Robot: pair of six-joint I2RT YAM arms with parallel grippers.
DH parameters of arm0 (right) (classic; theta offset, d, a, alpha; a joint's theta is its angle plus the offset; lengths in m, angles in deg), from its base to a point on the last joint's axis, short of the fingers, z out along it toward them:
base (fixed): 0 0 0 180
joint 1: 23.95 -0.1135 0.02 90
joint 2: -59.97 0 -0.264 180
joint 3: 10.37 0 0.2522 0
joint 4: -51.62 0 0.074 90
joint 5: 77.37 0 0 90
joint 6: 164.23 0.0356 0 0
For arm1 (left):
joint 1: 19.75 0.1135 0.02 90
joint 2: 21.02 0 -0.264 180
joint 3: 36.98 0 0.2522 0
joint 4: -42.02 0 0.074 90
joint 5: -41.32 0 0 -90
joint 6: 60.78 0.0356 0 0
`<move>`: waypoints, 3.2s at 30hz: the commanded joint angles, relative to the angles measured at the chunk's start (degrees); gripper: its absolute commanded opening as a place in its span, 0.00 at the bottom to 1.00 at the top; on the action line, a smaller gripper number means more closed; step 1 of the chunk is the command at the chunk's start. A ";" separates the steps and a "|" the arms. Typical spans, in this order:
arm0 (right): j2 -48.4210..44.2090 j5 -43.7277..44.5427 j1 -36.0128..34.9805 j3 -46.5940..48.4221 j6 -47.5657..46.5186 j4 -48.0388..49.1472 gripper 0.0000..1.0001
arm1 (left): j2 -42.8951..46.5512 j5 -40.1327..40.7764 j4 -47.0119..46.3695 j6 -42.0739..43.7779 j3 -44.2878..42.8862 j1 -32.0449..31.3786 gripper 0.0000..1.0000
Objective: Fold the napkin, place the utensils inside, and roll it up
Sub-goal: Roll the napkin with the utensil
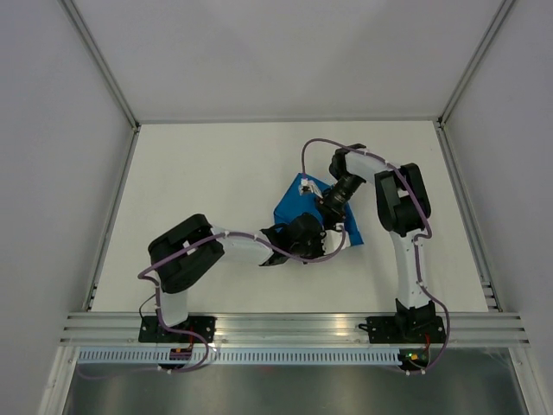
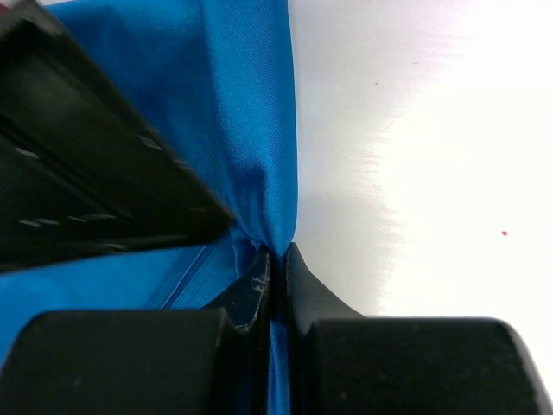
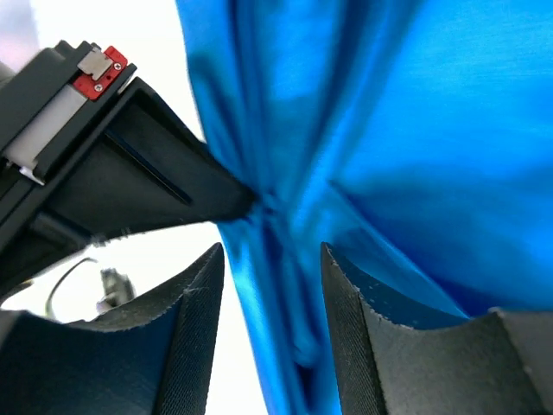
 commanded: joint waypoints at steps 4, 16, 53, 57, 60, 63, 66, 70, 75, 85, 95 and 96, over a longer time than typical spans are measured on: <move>-9.60 -7.10 6.31 2.12 6.11 9.04 0.55 | -0.67 -16.51 8.21 -7.69 -1.22 4.37 0.02; -34.64 -0.18 12.39 -26.95 14.03 43.04 0.56 | -10.76 -41.29 17.53 -16.14 -12.02 16.14 0.02; -46.18 27.70 -18.37 -60.73 14.74 75.07 0.34 | -22.64 -56.25 29.67 -18.08 -23.55 22.39 0.02; -43.90 26.56 -18.46 -58.45 14.47 71.38 0.23 | -21.16 -56.34 29.85 -17.99 -23.55 22.92 0.06; -42.49 25.42 -18.37 -56.87 14.30 67.60 0.16 | -18.96 -55.11 28.27 -18.95 -22.68 23.09 0.26; -40.47 22.00 -17.58 -53.89 13.86 63.74 0.11 | -14.65 -52.30 23.80 -21.76 -20.83 23.27 0.39; -37.67 17.87 -15.91 -49.94 12.64 58.47 0.09 | -11.40 -49.85 20.63 -25.18 -20.04 23.97 0.44; -32.56 12.68 -13.36 -43.95 9.65 50.03 0.09 | -7.88 -44.40 16.24 -29.40 -18.37 25.64 0.45; -24.40 6.70 -9.59 -34.56 4.99 36.85 0.09 | -1.47 -35.09 8.94 -34.85 -12.58 28.36 0.46; -9.71 2.65 -3.87 -19.69 -0.73 20.32 0.08 | 14.97 -11.89 -0.13 -40.50 0.79 32.76 0.49; 0.39 1.25 -2.38 -8.71 -0.90 13.20 0.08 | 29.56 1.65 -12.43 -31.54 18.62 23.64 0.49; 1.10 0.98 -2.29 -7.91 -1.17 11.80 0.08 | 30.09 5.67 -12.60 -27.35 19.25 19.36 0.50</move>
